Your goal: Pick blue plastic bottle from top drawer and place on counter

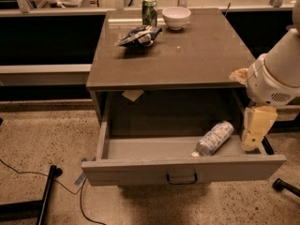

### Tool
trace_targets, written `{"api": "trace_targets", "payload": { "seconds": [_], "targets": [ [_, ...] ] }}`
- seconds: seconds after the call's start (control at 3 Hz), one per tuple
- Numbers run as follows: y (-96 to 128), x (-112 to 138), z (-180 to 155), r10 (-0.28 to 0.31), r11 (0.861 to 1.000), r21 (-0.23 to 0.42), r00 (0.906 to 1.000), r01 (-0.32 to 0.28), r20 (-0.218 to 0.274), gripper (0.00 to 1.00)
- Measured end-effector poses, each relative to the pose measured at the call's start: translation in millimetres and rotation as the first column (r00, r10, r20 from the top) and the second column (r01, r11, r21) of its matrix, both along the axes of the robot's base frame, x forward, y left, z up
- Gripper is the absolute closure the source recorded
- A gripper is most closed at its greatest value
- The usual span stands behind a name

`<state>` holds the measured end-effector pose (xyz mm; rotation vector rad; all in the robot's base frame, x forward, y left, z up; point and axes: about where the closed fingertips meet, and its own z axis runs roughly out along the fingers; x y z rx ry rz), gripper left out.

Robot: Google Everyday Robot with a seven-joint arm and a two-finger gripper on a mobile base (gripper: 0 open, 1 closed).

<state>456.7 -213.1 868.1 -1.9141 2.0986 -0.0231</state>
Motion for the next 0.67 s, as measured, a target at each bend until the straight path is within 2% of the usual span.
{"api": "trace_targets", "payload": {
  "seconds": [0.33,0.67],
  "targets": [
    [1,9,-3,0.033,0.998,-0.053,0.9994,-0.033,0.003,0.0],
    [-9,56,-33,0.154,0.974,-0.176,0.9871,-0.144,0.045,0.0]
  ]
}}
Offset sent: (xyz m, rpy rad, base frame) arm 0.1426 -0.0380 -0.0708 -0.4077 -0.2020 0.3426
